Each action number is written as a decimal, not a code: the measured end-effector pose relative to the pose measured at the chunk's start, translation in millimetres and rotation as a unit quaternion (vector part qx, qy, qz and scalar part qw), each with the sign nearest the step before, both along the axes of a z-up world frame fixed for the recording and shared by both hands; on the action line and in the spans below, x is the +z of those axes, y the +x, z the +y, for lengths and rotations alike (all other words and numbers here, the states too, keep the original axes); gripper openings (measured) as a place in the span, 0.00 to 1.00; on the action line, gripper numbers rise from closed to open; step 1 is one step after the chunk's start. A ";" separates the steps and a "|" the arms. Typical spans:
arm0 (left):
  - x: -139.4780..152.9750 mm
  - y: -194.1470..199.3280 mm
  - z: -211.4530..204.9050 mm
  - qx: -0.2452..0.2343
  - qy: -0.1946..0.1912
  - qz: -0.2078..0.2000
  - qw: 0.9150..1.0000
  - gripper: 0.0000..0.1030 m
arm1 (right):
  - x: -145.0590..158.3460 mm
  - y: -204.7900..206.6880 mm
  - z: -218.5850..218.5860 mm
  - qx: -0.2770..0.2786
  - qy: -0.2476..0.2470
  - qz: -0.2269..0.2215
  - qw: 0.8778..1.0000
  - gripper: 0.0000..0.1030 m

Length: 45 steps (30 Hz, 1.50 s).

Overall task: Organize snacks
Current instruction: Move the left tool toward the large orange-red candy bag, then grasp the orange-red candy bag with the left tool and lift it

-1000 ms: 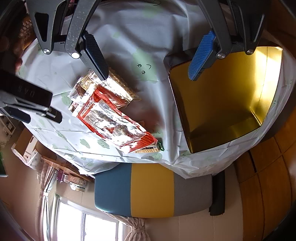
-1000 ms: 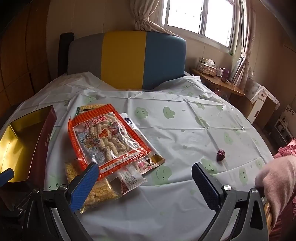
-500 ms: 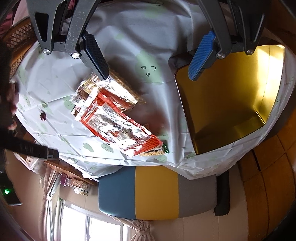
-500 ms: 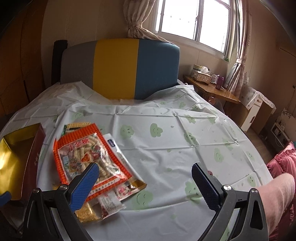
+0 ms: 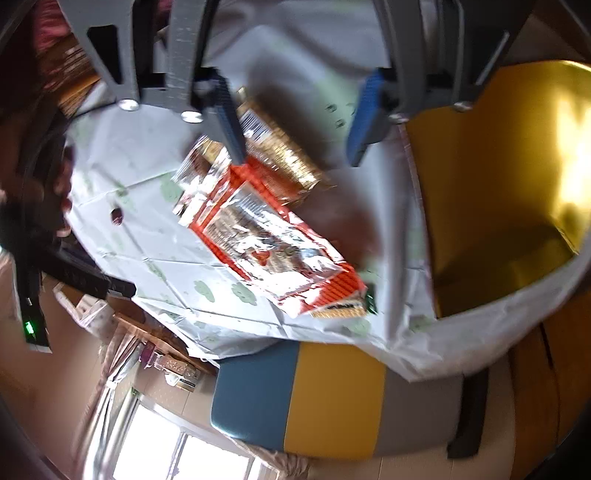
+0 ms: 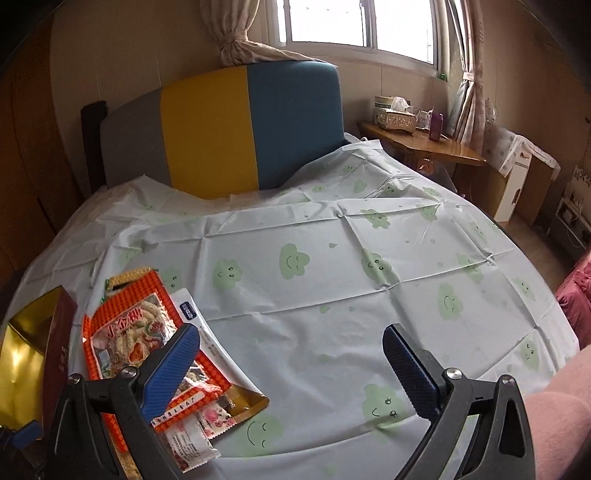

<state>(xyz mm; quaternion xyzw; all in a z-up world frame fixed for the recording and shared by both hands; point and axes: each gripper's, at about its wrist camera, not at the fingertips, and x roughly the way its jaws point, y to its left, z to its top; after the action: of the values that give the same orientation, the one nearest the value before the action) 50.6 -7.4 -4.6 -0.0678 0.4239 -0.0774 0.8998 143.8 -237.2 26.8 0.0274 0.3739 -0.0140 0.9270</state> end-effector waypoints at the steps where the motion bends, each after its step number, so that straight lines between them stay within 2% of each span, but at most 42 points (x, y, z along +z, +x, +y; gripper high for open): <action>1: -2.4 7.9 0.0 -0.001 -0.016 0.010 1.000 0.40 | 0.0 -0.4 -0.6 0.000 0.004 0.000 1.000 0.98; 5: -7.9 25.3 -4.0 0.002 -0.048 0.036 0.998 0.33 | 0.5 0.0 -3.5 0.000 0.025 0.000 1.000 0.98; 7: -11.0 34.0 -6.6 0.001 -0.059 0.047 0.997 0.33 | 1.3 -0.1 -5.4 -0.002 0.035 -0.003 0.999 0.98; 14: -30.4 69.8 -9.3 0.032 -0.054 0.082 0.995 0.33 | 1.5 4.0 -4.2 0.001 0.043 -0.004 0.999 0.98; 20: -40.7 91.3 -6.6 0.044 -0.063 0.090 0.993 0.33 | 1.4 4.5 -5.4 0.002 0.053 -0.002 0.999 0.98; 23: -44.4 95.0 -3.6 0.047 -0.069 0.090 0.992 0.06 | 0.4 5.2 -3.5 0.005 0.052 0.000 0.999 0.98; 29: -49.2 95.4 3.9 0.052 -0.086 0.092 0.991 0.06 | -1.6 5.9 2.5 0.009 0.035 0.001 0.999 0.98; 30: -49.5 94.6 4.5 0.055 -0.088 0.092 0.990 0.10 | -1.7 5.5 2.7 0.008 0.032 0.000 0.999 0.98; 31: -50.1 94.1 4.8 0.056 -0.087 0.092 0.990 0.14 | -2.2 5.8 2.2 0.008 0.034 0.002 0.999 0.98; 33: -51.5 94.6 6.3 0.060 -0.088 0.093 0.990 0.42 | -3.6 7.5 1.0 0.008 0.039 0.008 0.999 0.98; 34: -52.1 94.5 8.2 0.068 -0.089 0.093 0.989 0.44 | -4.0 7.7 1.4 0.008 0.037 0.009 0.999 0.98; 43: -55.1 106.2 8.1 0.076 -0.112 0.098 0.986 0.44 | -8.6 9.5 5.1 0.014 0.031 0.023 0.999 0.98; 44: -55.5 108.2 7.0 0.076 -0.114 0.098 0.986 0.39 | -9.4 9.7 6.6 0.015 0.029 0.025 0.999 0.98; 45: -55.6 110.6 5.0 0.072 -0.117 0.095 0.986 0.20 | -10.2 10.1 7.7 0.017 0.027 0.027 0.999 0.98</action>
<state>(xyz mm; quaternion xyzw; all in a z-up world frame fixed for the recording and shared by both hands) 161.2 -2.4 -60.2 -0.2102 0.4897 -0.0550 0.8444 153.9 -229.4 16.6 0.0458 0.3997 0.0111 0.9155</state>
